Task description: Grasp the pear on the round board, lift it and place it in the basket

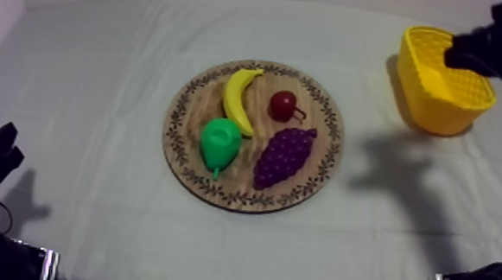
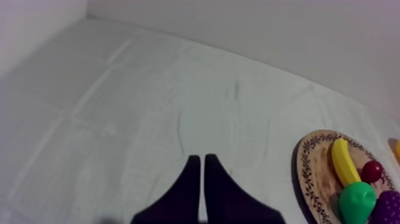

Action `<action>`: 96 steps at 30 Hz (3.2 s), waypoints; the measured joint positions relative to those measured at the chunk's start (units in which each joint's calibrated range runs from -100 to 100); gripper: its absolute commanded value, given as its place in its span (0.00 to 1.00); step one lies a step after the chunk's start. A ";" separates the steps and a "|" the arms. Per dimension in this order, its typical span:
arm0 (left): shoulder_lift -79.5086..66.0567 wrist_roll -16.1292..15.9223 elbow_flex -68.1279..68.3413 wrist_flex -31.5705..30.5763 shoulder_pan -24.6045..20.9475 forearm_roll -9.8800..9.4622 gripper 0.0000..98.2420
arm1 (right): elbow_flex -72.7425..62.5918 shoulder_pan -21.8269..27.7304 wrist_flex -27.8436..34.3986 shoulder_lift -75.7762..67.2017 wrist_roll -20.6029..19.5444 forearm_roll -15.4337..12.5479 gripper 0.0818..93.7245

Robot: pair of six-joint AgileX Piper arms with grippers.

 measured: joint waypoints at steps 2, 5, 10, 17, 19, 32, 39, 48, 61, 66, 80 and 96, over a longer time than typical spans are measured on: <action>0.00 0.00 0.00 0.00 0.00 0.00 0.00 | -4.93 -2.29 3.31 4.00 -1.07 -0.10 0.00; 0.00 0.00 0.00 0.00 0.00 0.00 0.00 | -10.25 -5.60 6.10 9.19 -2.83 -0.18 0.00; 0.00 0.00 0.00 0.00 0.00 0.00 0.00 | -15.50 -10.84 6.87 15.16 -5.90 -1.09 0.00; 0.00 0.00 0.00 0.00 0.00 0.00 0.00 | -20.92 -17.25 8.25 23.74 -10.90 -1.40 0.01; 0.00 0.00 0.00 0.00 0.00 0.00 0.00 | -22.68 -18.35 8.82 26.28 -12.05 -1.84 0.01; 0.00 0.00 0.00 0.00 0.00 0.00 0.00 | -32.63 -21.32 10.11 43.78 -13.85 -2.78 0.39; 0.00 0.00 0.00 0.00 0.00 0.00 0.00 | -34.34 -21.04 10.46 49.15 -13.91 -4.93 0.87; 0.00 0.00 0.00 0.00 0.00 0.00 0.00 | -40.91 -21.10 13.02 58.60 -13.81 -7.30 0.98; 0.00 0.00 0.00 0.00 0.00 0.00 0.00 | -51.39 -20.80 16.74 72.60 -14.56 -8.79 0.98; 0.00 0.00 0.00 0.00 0.00 0.00 0.00 | -53.73 -20.84 17.22 76.07 -14.44 -9.02 0.98; 0.00 0.00 0.00 0.00 0.00 0.00 0.00 | -58.28 -20.80 17.92 81.76 -13.52 -9.65 0.54; 0.00 0.00 0.00 0.00 0.00 0.00 0.00 | -50.45 -18.12 18.86 70.98 -10.67 -7.56 0.39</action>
